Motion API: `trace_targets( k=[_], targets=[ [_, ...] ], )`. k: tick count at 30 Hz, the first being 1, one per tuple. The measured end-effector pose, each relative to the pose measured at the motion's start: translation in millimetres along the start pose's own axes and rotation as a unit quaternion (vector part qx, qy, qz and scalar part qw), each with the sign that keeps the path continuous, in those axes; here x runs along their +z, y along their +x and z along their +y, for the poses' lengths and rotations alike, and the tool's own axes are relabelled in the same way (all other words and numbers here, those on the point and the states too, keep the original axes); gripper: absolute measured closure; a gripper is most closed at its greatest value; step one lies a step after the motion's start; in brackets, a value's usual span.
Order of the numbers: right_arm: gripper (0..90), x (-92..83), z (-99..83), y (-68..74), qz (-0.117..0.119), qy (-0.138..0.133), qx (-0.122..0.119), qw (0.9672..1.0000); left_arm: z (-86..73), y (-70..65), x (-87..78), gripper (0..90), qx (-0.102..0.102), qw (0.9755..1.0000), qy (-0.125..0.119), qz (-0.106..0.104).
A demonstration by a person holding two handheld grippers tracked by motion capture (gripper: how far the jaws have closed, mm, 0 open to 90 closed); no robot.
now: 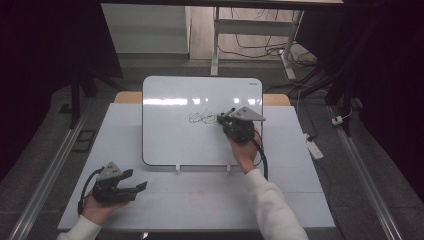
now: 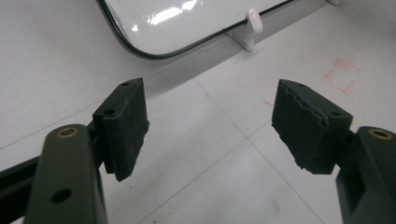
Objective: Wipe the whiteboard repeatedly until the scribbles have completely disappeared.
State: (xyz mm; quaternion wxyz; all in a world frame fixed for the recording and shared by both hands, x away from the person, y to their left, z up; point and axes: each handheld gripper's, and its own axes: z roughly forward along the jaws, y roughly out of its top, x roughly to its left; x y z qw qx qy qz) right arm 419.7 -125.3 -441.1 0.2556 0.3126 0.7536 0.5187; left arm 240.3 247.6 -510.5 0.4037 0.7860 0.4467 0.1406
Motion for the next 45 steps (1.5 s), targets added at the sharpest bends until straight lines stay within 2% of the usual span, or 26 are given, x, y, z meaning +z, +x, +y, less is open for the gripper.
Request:
trace_targets(
  k=[1,4,6,10,12,13,14,15,18,19,20,21,22,27,29,31,32,33,35,38,39,40,41,42,43,45],
  targets=[
    [77.4,3.7,1.8,4.7,0.004,0.007,-0.022,0.9997,-0.3,0.0,0.7,27.4,0.000,1.0000,0.001,0.001],
    [77.5,1.8,8.9,-11.2,-0.023,-0.018,0.014,0.9995,-0.6,-0.8,0.3,27.4,0.001,1.0000,0.002,0.001],
    [77.4,3.2,12.1,-14.2,-0.029,-0.018,0.018,0.9993,-0.4,-1.1,-0.8,27.4,0.002,1.0000,0.000,0.001],
    [77.4,8.0,4.8,9.7,0.015,0.012,-0.030,0.9994,-0.4,0.6,-0.2,27.4,0.000,1.0000,0.000,0.000],
    [77.4,8.7,4.4,9.9,0.015,0.013,-0.036,0.9992,-0.7,0.6,0.4,27.4,0.000,1.0000,0.001,0.000],
    [77.4,8.8,5.6,6.6,0.013,0.008,-0.027,0.9995,-0.9,0.2,0.3,27.4,0.001,1.0000,0.002,-0.001],
    [77.4,7.4,11.7,-6.1,-0.010,-0.012,-0.003,0.9999,-0.8,-0.3,0.1,27.4,0.001,1.0000,0.001,0.000],
    [77.4,7.6,15.7,-12.2,-0.020,-0.017,0.005,0.9996,-0.6,-1.2,-0.9,27.4,0.002,1.0000,-0.001,0.000],
    [77.4,8.9,17.4,-11.2,-0.020,-0.014,0.006,0.9997,-0.3,-1.0,-1.0,27.4,0.003,1.0000,-0.002,-0.001],
    [77.4,11.1,14.4,-0.7,0.003,0.000,-0.016,0.9999,-0.6,0.3,0.0,27.4,0.002,1.0000,0.000,-0.001],
    [77.4,11.1,14.4,-0.7,0.003,0.000,-0.016,0.9999,-0.6,0.3,0.0,27.4,0.002,1.0000,0.000,-0.001],
    [77.4,13.7,8.9,12.2,0.027,0.017,-0.052,0.9981,-0.9,1.0,0.8,27.4,0.000,1.0000,0.002,-0.001],
    [77.4,13.7,8.9,12.2,0.027,0.017,-0.052,0.9981,-1.1,1.5,1.3,27.4,0.000,1.0000,0.002,-0.001],
    [77.4,12.3,17.4,-7.5,-0.012,-0.014,0.002,0.9998,-0.8,-0.8,-0.6,27.4,0.003,1.0000,0.000,0.000],
    [77.4,12.8,16.8,-3.9,-0.006,-0.009,-0.008,0.9999,-0.7,-0.1,-0.3,27.4,0.003,1.0000,0.000,-0.001],
    [77.4,13.9,6.2,16.3,0.031,0.020,-0.048,0.9982,-1.0,1.3,1.0,27.4,0.001,1.0000,0.002,-0.001],
    [77.4,12.7,4.1,17.4,0.030,0.021,-0.054,0.9979,-1.3,1.6,1.1,27.4,0.001,1.0000,0.002,-0.001],
    [77.4,12.7,4.1,17.4,0.030,0.021,-0.054,0.9979,-1.3,1.6,1.1,27.4,0.001,1.0000,0.002,-0.001],
    [77.4,4.5,2.8,3.7,0.002,0.001,-0.022,0.9998,-1.2,0.4,-0.2,27.4,0.002,1.0000,0.001,-0.001],
    [77.4,1.7,1.1,1.4,-0.004,-0.002,-0.013,0.9999,-0.7,-0.2,-0.4,27.4,0.004,1.0000,0.000,-0.001],
    [77.4,2.3,-0.4,6.6,0.003,0.005,-0.026,0.9996,-0.5,-0.1,0.1,27.4,0.004,1.0000,0.001,0.000],
    [77.4,4.3,-3.6,17.4,0.019,0.023,-0.062,0.9976,-0.5,0.1,0.7,27.4,0.003,1.0000,0.001,0.000],
    [77.4,4.1,-3.3,18.0,0.018,0.024,-0.068,0.9973,-0.7,0.5,1.1,27.4,0.002,1.0000,0.002,-0.001],
    [77.4,4.1,-3.3,18.0,0.018,0.024,-0.068,0.9973,-0.8,0.6,1.3,27.4,0.002,1.0000,0.003,-0.001],
    [77.4,1.9,-1.1,8.0,0.001,0.006,-0.036,0.9993,-1.0,0.4,1.2,27.4,0.002,1.0000,0.003,0.001],
    [77.4,0.6,-0.9,0.4,-0.006,-0.003,-0.014,0.9999,-1.1,-0.1,0.4,27.3,0.002,1.0000,0.002,0.001]
  ],
)
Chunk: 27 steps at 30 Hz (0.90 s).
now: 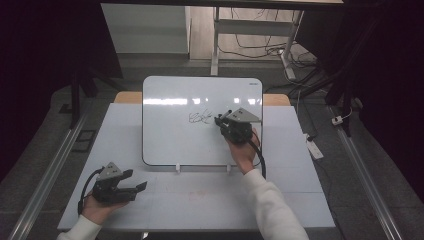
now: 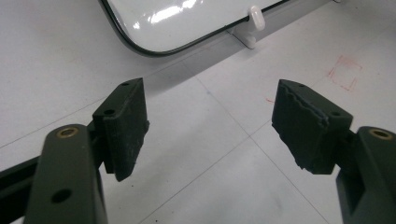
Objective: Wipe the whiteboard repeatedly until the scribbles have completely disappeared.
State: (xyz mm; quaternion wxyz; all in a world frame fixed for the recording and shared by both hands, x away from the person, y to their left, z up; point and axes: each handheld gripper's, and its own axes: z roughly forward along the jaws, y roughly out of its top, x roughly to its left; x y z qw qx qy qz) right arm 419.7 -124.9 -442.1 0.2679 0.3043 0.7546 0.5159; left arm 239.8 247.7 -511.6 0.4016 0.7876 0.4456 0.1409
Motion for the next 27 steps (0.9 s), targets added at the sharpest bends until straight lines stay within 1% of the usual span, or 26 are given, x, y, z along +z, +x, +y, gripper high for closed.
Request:
trace_targets(
  k=[1,2,4,5,7,9,10,11,12,13,14,15,16,18,19,20,21,22,23,24,25,26,27],
  targets=[
    [77.4,0.0,0.0,0.0,0.000,0.000,0.000,1.0000,0.0,-0.1,-0.5,27.3,0.001,1.0000,-0.001,0.001],
    [77.4,0.0,-0.7,2.1,-0.003,0.001,-0.007,1.0000,0.1,0.2,-0.5,27.4,0.000,1.0000,-0.001,0.000],
    [77.4,2.5,-2.1,13.9,0.017,0.016,-0.035,0.9991,0.2,1.1,0.7,27.4,-0.001,1.0000,0.000,0.000],
    [77.4,4.7,-0.5,17.8,0.019,0.023,-0.051,0.9982,0.3,1.4,1.2,27.3,-0.001,1.0000,0.001,0.000],
    [77.4,6.6,5.1,9.7,0.007,0.009,-0.025,0.9996,0.0,0.6,0.9,27.3,0.000,1.0000,0.001,0.000],
    [77.4,9.3,13.2,-1.1,-0.007,-0.008,0.001,0.9999,0.0,0.5,0.2,27.3,0.000,1.0000,0.000,0.000],
    [77.4,9.3,13.2,-1.1,-0.007,-0.008,0.001,0.9999,0.0,0.5,-0.3,27.3,-0.001,1.0000,-0.001,0.000],
    [77.4,12.1,17.5,-3.9,-0.010,-0.008,0.006,0.9999,0.1,0.8,-0.4,27.3,-0.001,1.0000,-0.001,0.000],
    [77.4,14.3,19.7,-2.1,-0.008,-0.006,0.004,0.9999,0.1,1.2,-0.3,27.3,-0.002,1.0000,-0.002,-0.001],
    [77.4,18.4,18.7,9.7,0.013,0.005,-0.014,0.9998,0.0,1.6,-0.2,27.3,-0.002,1.0000,-0.001,0.000],
    [77.4,18.4,18.7,9.7,0.013,0.005,-0.014,0.9998,-0.2,1.9,-0.1,27.3,-0.002,1.0000,-0.001,0.000],
    [77.4,19.8,16.8,15.9,0.023,0.013,-0.026,0.9993,-0.4,2.3,-0.1,27.3,-0.002,1.0000,-0.001,-0.001],
    [77.5,21.4,11.2,28.2,0.041,0.030,-0.056,0.9972,-0.5,2.6,-0.2,27.3,-0.003,1.0000,-0.001,-0.001],
    [77.4,20.9,11.0,28.1,0.041,0.029,-0.059,0.9970,-0.5,2.6,-0.6,27.3,-0.002,1.0000,-0.002,-0.001],
    [77.4,20.4,12.7,24.0,0.033,0.023,-0.052,0.9978,-0.5,2.1,-0.8,27.3,-0.002,1.0000,-0.002,-0.001],
    [77.4,19.4,15.5,18.0,0.016,0.015,-0.040,0.9989,-0.4,1.6,-1.2,27.3,-0.001,1.0000,-0.003,0.000],
    [77.4,18.7,18.2,11.4,0.005,0.007,-0.028,0.9996,-0.2,1.1,-1.7,27.3,0.000,1.0000,-0.004,0.000],
    [77.4,17.9,20.2,6.8,0.002,0.006,-0.018,0.9998,0.0,1.0,-2.1,27.3,0.001,1.0000,-0.005,0.000],
    [77.4,17.8,19.8,9.5,0.003,0.010,-0.026,0.9996,0.1,1.2,-2.3,27.3,0.001,1.0000,-0.005,0.000],
    [77.4,18.2,16.9,16.4,0.021,0.021,-0.037,0.9989,0.2,1.7,-2.1,27.3,0.000,1.0000,-0.005,-0.001],
    [77.4,18.4,14.0,21.9,0.032,0.029,-0.043,0.9981,0.2,2.0,-1.7,27.3,-0.001,1.0000,-0.005,-0.001],
    [77.4,18.4,14.0,21.9,0.032,0.029,-0.043,0.9981,0.1,2.8,-1.0,27.3,-0.002,1.0000,-0.003,-0.001],
    [77.4,18.5,9.4,29.9,0.042,0.039,-0.066,0.9962,0.0,3.0,-0.8,27.3,-0.002,1.0000,-0.003,0.000]
  ],
)
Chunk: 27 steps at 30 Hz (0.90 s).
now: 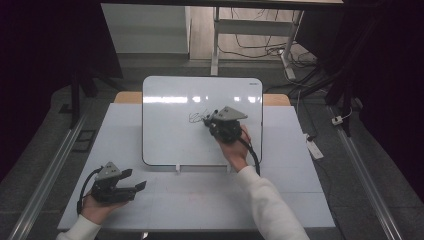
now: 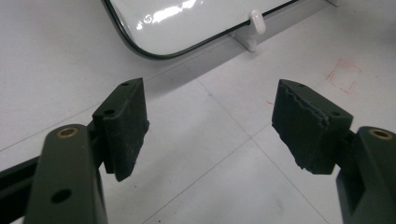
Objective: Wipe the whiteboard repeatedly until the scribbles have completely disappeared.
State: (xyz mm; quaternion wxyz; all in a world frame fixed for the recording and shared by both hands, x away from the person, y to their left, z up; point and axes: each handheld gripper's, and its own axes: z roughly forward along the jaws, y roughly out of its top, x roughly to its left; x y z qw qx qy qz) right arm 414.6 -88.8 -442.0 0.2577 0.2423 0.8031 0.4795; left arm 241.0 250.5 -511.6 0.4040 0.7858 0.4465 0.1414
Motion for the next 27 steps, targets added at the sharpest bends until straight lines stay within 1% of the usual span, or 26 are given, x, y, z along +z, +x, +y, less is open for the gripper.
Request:
trace_targets(
  k=[1,2,3,4,5,7,8,9,11,12,13,14,15,16,17,18,19,20,21,22,23,24,25,27],
  targets=[
    [77.4,-1.3,-2.3,0.2,-0.003,-0.002,-0.007,1.0000,-0.2,-0.1,-0.1,27.4,0.000,1.0000,0.000,0.000],
    [77.4,-1.3,-2.3,0.2,-0.003,-0.002,-0.007,1.0000,-0.3,-0.3,-0.2,27.4,0.000,1.0000,0.000,-0.001],
    [77.4,-2.7,-1.9,-4.0,-0.009,-0.007,0.005,0.9999,-0.2,-1.1,-0.6,27.4,0.000,1.0000,-0.001,0.000],
    [77.5,-5.3,-0.8,-12.5,-0.028,-0.021,0.025,0.9991,-0.2,-1.6,-1.0,27.3,0.001,1.0000,-0.002,0.000],
    [77.4,-7.9,-0.1,-20.6,-0.036,-0.027,0.043,0.9980,0.0,-2.0,-1.4,27.3,0.001,1.0000,-0.002,0.001],
    [77.4,-8.1,-0.3,-18.8,-0.037,-0.025,0.040,0.9982,0.2,-1.9,-1.3,27.3,0.002,1.0000,-0.003,0.000],
    [77.4,-7.3,-0.9,-12.5,-0.027,-0.015,0.024,0.9992,0.2,-1.4,-0.8,27.3,0.001,1.0000,-0.002,-0.001],
    [77.4,-4.5,-3.4,-0.6,-0.011,-0.001,-0.006,0.9999,0.3,-0.4,0.4,27.3,0.000,1.0000,0.000,-0.001],
    [77.4,-3.4,-2.3,-2.9,-0.016,-0.006,-0.007,0.9998,0.1,-0.5,0.9,27.3,-0.001,1.0000,0.001,-0.001],
    [77.4,-3.6,-1.1,-7.6,-0.021,-0.014,0.007,0.9997,0.0,-0.8,0.9,27.3,0.000,1.0000,0.001,0.000],
    [77.4,-3.6,-1.1,-7.6,-0.021,-0.014,0.007,0.9997,0.0,-1.5,0.5,27.3,0.001,1.0000,0.001,-0.001],
    [77.4,-4.3,1.5,-14.9,-0.033,-0.024,0.023,0.9989,0.1,-2.4,-0.4,27.3,0.001,1.0000,0.000,0.001],
    [77.4,-5.1,5.7,-24.0,-0.048,-0.033,0.035,0.9977,0.2,-2.8,-1.0,27.3,0.001,1.0000,-0.002,0.000],
    [77.4,-5.0,9.0,-30.2,-0.054,-0.037,0.045,0.9968,0.3,-2.7,-1.2,27.3,0.001,1.0000,-0.002,0.000],
    [77.4,-4.6,12.0,-33.8,-0.056,-0.039,0.053,0.9963,0.3,-2.2,-0.9,27.3,0.001,1.0000,-0.002,0.000],
    [77.4,-3.5,14.1,-34.2,-0.056,-0.041,0.054,0.9962,0.3,-1.6,-0.5,27.3,0.001,1.0000,-0.001,0.000],
    [77.4,-0.1,14.6,-27.0,-0.042,-0.034,0.045,0.9975,0.1,-0.8,-0.2,27.3,0.001,1.0000,-0.001,-0.001],
    [77.4,-0.1,14.6,-27.0,-0.042,-0.034,0.045,0.9975,-0.2,-0.3,-0.1,27.3,-0.001,1.0000,0.000,0.000],
    [77.4,3.8,11.8,-16.0,-0.019,-0.020,0.023,0.9994,-0.3,0.4,-0.2,27.3,-0.001,1.0000,-0.001,-0.001],
    [77.4,3.8,11.8,-16.0,-0.019,-0.020,0.023,0.9994,-0.4,0.5,-0.3,27.3,-0.001,1.0000,-0.001,0.000],
    [77.4,4.7,11.3,-13.7,-0.016,-0.018,0.017,0.9996,-0.5,0.6,-0.5,27.3,-0.002,1.0000,-0.002,-0.001],
    [77.4,4.8,11.9,-15.3,-0.015,-0.020,0.019,0.9995,-0.5,0.2,-0.8,27.3,-0.001,1.0000,-0.002,0.000],
    [77.4,3.7,13.2,-19.2,-0.026,-0.027,0.031,0.9988,-0.4,-0.3,-1.2,27.3,0.000,1.0000,-0.002,0.000],
    [77.4,0.6,16.2,-30.3,-0.050,-0.039,0.056,0.9964,0.0,-1.3,-2.1,27.3,0.002,1.0000,-0.003,0.000]
  ],
)
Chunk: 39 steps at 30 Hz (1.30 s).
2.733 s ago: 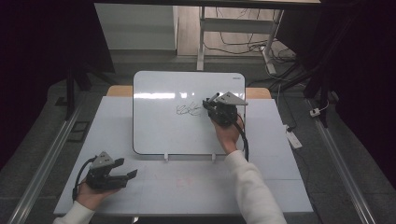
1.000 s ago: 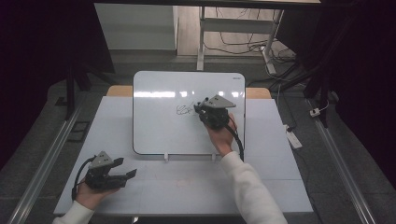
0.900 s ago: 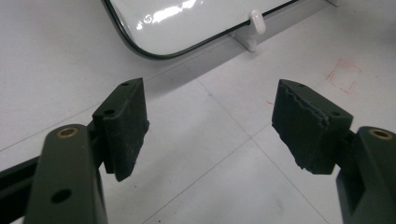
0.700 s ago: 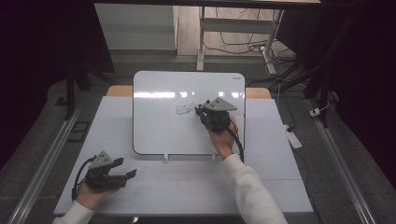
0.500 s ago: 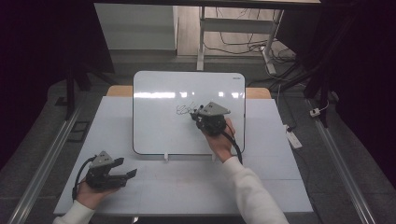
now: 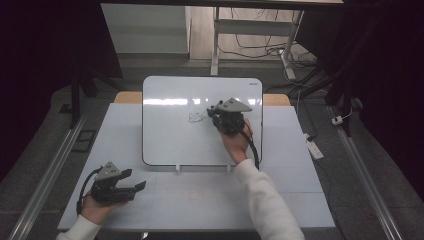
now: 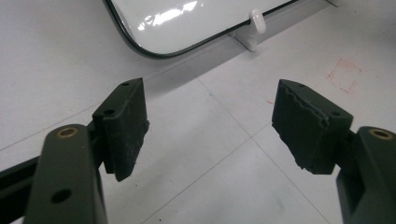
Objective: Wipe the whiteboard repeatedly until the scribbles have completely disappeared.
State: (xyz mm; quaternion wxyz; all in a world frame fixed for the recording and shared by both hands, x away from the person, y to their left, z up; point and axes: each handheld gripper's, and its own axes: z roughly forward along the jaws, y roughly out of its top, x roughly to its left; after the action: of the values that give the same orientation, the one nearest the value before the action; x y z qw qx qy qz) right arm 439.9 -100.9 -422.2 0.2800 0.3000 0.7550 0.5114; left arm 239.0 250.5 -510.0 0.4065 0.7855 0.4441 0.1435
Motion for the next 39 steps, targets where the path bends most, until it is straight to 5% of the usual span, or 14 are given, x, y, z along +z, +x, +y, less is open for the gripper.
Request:
trace_targets(
  k=[2,7,12,15,16,18,20,24,27,29,31,33,36,39],
  targets=[
    [77.4,0.0,0.9,-1.4,-0.001,0.001,0.005,1.0000,0.3,0.1,0.1,27.3,0.000,1.0000,0.000,-0.001],
    [77.4,3.5,-12.8,31.8,0.053,0.035,-0.058,0.9963,-0.2,1.7,1.7,27.3,-0.003,1.0000,0.002,0.000],
    [77.4,2.6,1.8,2.4,0.010,0.005,-0.006,0.9999,0.2,-0.2,0.3,27.2,0.000,1.0000,0.001,-0.001],
    [77.4,2.9,-0.5,8.9,0.020,0.013,-0.016,0.9996,-0.1,1.2,1.3,27.2,-0.003,1.0000,0.001,-0.001],
    [77.4,4.8,-7.5,23.9,0.052,0.030,-0.037,0.9976,-0.2,2.0,1.7,27.2,-0.004,1.0000,0.001,-0.001],
    [77.4,6.8,-10.0,32.1,0.058,0.034,-0.060,0.9959,-0.3,2.7,2.1,27.2,-0.005,1.0000,0.002,-0.001],
    [77.4,7.8,-8.6,30.2,0.058,0.031,-0.056,0.9963,-0.3,1.7,1.8,27.2,-0.003,1.0000,0.003,0.000],
    [77.4,11.7,8.8,6.5,0.012,0.003,-0.022,0.9997,0.0,0.2,0.1,27.2,-0.002,1.0000,-0.001,0.000],
    [77.4,12.7,11.3,8.5,0.016,0.007,-0.027,0.9995,-0.5,2.2,0.6,27.2,-0.004,1.0000,0.000,-0.001],
    [77.4,12.8,-0.7,27.9,0.058,0.030,-0.045,0.9969,-0.7,3.4,0.7,27.2,-0.005,1.0000,0.001,-0.002],
    [77.4,12.4,-7.4,35.7,0.068,0.032,-0.062,0.9952,-0.8,3.2,0.1,27.2,-0.005,1.0000,-0.001,0.000],
    [77.4,12.6,-6.6,33.8,0.069,0.031,-0.060,0.9953,-0.6,2.2,0.2,27.2,-0.005,1.0000,-0.001,0.000],
    [77.4,13.5,6.3,13.2,0.028,0.004,-0.023,0.9993,-0.2,0.6,-0.2,27.2,-0.002,1.0000,-0.001,0.000],
    [77.4,13.6,7.1,14.2,0.028,0.007,-0.019,0.9994,0.0,1.1,0.0,27.2,-0.003,1.0000,-0.001,-0.001]
  ],
)
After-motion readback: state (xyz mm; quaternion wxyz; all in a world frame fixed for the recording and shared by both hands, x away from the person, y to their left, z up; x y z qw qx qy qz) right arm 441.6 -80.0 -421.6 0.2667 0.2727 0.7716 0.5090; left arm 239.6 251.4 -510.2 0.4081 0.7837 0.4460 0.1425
